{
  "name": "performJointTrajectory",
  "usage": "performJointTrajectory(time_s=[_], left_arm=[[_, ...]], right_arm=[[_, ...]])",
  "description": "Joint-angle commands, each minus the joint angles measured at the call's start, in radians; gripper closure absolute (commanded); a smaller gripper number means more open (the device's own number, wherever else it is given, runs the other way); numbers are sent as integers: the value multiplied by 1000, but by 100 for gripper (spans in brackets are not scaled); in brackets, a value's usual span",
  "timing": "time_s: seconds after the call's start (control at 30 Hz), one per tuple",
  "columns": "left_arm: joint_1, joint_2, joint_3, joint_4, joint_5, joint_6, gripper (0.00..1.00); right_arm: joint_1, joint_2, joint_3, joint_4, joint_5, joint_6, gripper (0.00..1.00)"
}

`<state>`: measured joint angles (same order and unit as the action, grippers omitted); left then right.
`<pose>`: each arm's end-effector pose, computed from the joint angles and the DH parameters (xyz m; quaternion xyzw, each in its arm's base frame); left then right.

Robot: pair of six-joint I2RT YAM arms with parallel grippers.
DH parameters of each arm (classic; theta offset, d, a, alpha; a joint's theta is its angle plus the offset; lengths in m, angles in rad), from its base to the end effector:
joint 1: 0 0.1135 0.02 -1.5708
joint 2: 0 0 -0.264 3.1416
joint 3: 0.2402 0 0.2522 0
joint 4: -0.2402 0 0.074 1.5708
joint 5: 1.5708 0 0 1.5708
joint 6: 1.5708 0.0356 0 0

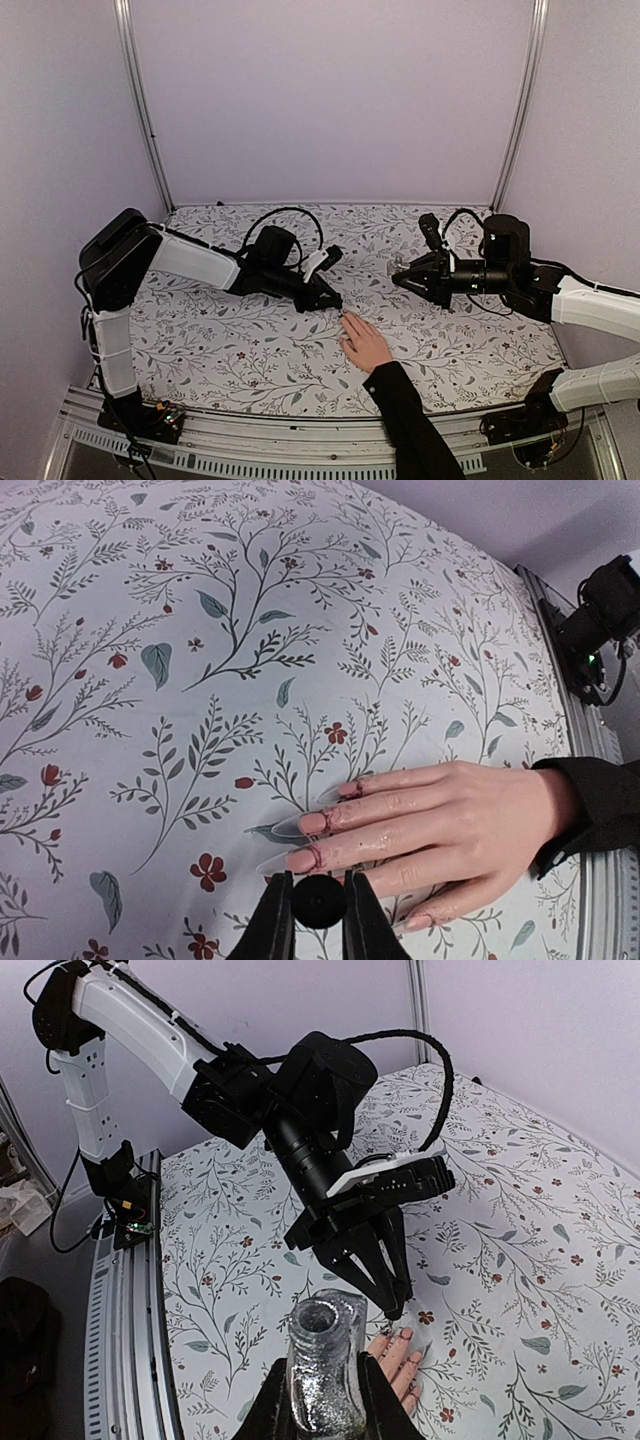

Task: Paint the nails
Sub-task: Paint the nail polish on the nail.

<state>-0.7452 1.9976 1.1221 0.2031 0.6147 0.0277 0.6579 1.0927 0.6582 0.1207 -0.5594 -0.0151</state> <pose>0.2896 -0.2951 0.1400 0.4453 0.7457 -0.4005 0.2919 0.1824 0.1648 0.2670 -0.4099 0.6803 0.3904 0.4656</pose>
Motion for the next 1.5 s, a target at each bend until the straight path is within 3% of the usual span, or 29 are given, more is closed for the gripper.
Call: performJointTrajectory(time_s=[0.0,0.93,1.47], left_arm=[[0,17,15,3,-18,-14,100],[25,27,18,4,-64,-25,100],[49,-42,-1,14,-74,-25,100]], right_arm=[[-7,-13,-10,26,-2,7,100],[-7,-16,-9,23,1,7,100],[-7,-23,-8,19,8,7,100]])
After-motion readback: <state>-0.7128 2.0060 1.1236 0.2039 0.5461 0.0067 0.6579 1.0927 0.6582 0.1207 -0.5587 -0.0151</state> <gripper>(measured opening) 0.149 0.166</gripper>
